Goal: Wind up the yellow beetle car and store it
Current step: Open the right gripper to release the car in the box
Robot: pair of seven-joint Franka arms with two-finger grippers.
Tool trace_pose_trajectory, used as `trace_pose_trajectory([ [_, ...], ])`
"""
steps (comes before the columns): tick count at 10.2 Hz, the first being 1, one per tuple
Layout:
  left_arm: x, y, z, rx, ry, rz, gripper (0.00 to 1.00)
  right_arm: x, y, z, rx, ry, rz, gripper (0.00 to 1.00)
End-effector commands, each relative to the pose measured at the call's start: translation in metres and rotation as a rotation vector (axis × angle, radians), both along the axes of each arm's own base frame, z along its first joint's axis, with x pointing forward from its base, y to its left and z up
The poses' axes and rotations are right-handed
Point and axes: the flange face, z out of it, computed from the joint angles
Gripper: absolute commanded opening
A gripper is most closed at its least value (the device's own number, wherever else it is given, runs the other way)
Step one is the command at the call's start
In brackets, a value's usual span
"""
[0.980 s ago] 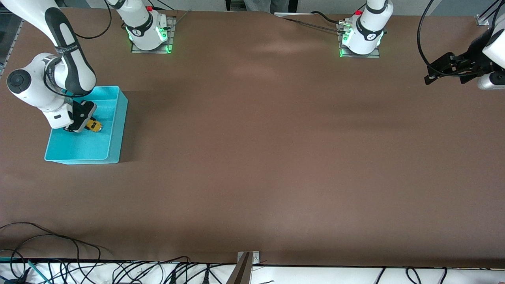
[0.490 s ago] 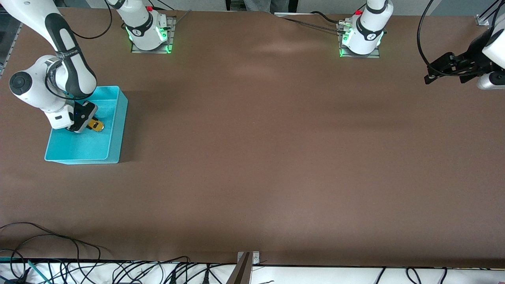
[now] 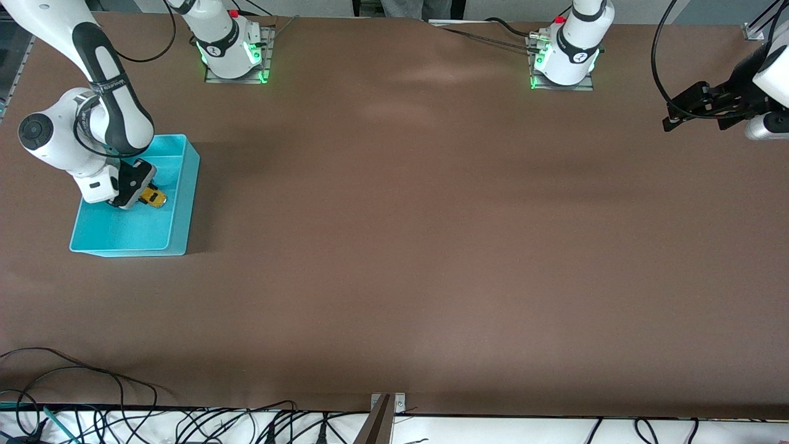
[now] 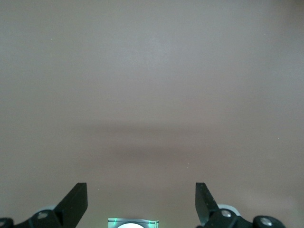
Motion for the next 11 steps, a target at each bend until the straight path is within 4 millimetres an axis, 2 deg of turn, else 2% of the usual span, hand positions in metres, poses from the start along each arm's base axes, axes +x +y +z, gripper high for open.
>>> trace_pose_trajectory([
  [1, 0.002, -0.004, 0.008, -0.028, 0.003, 0.008, 1.0, 0.009, 0.008, 0.015, 0.015, -0.043, 0.021, 0.73],
  [2, 0.002, -0.006, 0.008, -0.028, 0.003, 0.003, 1.0, 0.024, 0.014, 0.038, 0.021, -0.078, 0.03, 0.76],
  [4, 0.001, -0.008, 0.008, -0.028, 0.003, 0.0, 1.0, 0.055, 0.014, 0.079, 0.055, -0.057, -0.008, 0.76],
  [6, 0.001, -0.007, 0.008, -0.03, 0.003, 0.001, 1.0, 0.093, 0.013, 0.142, 0.089, -0.009, -0.071, 0.76],
  [7, 0.001, -0.008, 0.008, -0.028, 0.003, 0.0, 1.0, 0.105, 0.015, 0.173, 0.093, 0.026, -0.148, 0.76],
  [8, 0.001, -0.009, 0.009, -0.03, 0.002, -0.002, 1.0, 0.114, 0.017, 0.201, 0.096, 0.039, -0.227, 0.76],
  [9, 0.001, -0.01, 0.008, -0.03, 0.003, -0.003, 1.0, 0.117, 0.02, 0.219, 0.097, 0.053, -0.313, 0.76],
  [11, 0.001, -0.01, 0.009, -0.03, 0.002, -0.003, 1.0, 0.118, 0.033, 0.246, 0.083, 0.102, -0.548, 0.77],
])
